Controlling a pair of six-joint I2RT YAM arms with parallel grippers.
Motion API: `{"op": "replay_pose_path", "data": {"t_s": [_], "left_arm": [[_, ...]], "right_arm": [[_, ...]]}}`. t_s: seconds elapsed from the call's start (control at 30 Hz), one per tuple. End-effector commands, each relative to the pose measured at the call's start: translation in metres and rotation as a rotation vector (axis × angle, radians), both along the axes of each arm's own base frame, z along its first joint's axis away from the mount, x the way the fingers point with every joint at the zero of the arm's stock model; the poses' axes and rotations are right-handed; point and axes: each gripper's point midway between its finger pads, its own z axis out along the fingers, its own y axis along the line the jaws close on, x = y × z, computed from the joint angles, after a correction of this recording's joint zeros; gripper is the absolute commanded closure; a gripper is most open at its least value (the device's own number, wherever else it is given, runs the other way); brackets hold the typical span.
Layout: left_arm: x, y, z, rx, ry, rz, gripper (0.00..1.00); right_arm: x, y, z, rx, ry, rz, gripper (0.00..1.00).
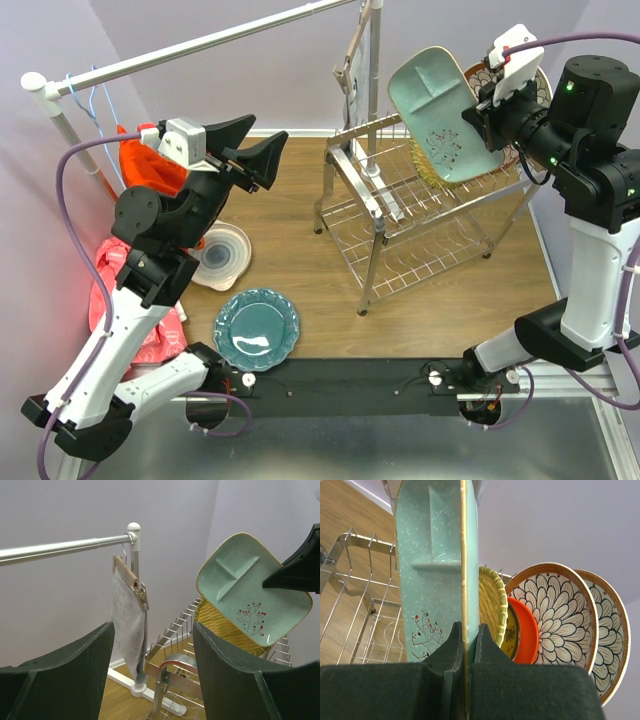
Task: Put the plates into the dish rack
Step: Insert the plate into the dish rack
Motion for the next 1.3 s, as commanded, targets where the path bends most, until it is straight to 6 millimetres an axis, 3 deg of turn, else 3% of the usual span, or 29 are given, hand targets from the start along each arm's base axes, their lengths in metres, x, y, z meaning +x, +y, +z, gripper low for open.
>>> {"op": "replay_pose_path", "data": {"t_s": [0.0,0.37,1.03,1.27], "left_arm": [[0.0,0.007,0.005,-0.035,-0.012,0.026,0.28],[0.002,0.006,-0.003,-0.04,-0.005,0.022,0.28],[0.001,0.008,-0.011,-0.041,-0.002,0.029,0.28],[0.003,0.008,-0.015,-0.035,-0.001,0.033,0.28]], "right_arm": [[-0.007,-0.001,0.028,0.028,-0.094,0.005,1.0],[-0.001,0.0,0.023,0.028,-0.073,-0.017,1.0],[0.0,0.012,0.002,-0.136,-0.05,-0.102,1.0],[0.0,0.015,0.005,-0.157,-0.073,-0.163,1.0]]}}
